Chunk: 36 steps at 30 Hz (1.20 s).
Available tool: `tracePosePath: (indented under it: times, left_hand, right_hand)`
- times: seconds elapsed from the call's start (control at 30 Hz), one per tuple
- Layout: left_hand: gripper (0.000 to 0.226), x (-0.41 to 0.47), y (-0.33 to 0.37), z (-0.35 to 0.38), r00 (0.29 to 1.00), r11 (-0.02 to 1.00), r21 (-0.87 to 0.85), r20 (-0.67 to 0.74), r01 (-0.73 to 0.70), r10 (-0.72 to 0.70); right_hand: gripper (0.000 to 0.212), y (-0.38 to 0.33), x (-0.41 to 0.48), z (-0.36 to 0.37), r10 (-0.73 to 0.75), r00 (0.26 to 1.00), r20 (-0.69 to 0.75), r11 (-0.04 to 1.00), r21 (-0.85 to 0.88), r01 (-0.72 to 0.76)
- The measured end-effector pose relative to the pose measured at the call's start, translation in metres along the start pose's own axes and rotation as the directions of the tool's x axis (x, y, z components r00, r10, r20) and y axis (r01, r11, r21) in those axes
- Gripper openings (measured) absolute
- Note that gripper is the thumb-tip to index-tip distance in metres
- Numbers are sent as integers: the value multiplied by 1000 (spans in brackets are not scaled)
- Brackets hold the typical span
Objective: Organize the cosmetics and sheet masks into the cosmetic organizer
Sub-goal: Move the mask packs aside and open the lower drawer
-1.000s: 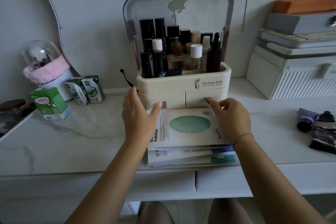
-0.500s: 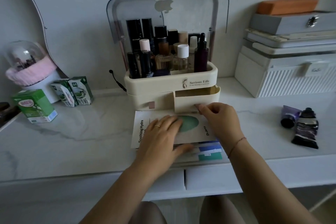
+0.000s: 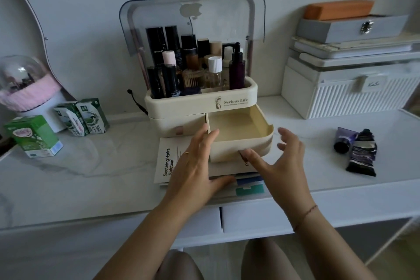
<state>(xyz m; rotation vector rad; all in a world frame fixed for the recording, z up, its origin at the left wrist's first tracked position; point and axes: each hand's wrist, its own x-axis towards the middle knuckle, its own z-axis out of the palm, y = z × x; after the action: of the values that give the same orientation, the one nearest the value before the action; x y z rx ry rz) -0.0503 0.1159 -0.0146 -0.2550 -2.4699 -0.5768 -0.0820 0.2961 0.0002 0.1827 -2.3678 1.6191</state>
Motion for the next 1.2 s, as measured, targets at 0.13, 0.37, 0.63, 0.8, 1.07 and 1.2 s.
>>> tracePosePath:
  times: [0.13,0.37,0.63,0.8,1.07,1.2]
  left_hand:
    - [73,3,5,-3,997,1000,-28,-79,3,-6]
    - [65,12,13,-4,986,999,34,-165,-15,21]
    - [52,16,22,0,986,997,-75,-164,-17,4]
    - [37,17,19,4,986,997,-80,-164,-1,-12]
    - [41,17,15,7,981,990,-140,-193,2,-30]
    - [55,16,11,5,980,969,-229,-152,94,-131]
  right_hand:
    - [73,4,-4,1,-60,992,114,990,134,45]
    - [59,31,25,-48,-108,969,-223,979,-195,64]
    - [68,92,78,-126,273,853,-444,735,-476,-483]
    - [55,96,89,-126,308,863,-399,814,-360,-457]
    - [41,18,61,-101,60,882,-468,986,164,20]
    - [28,-51,48,-51,-34,989,147,952,307,-13]
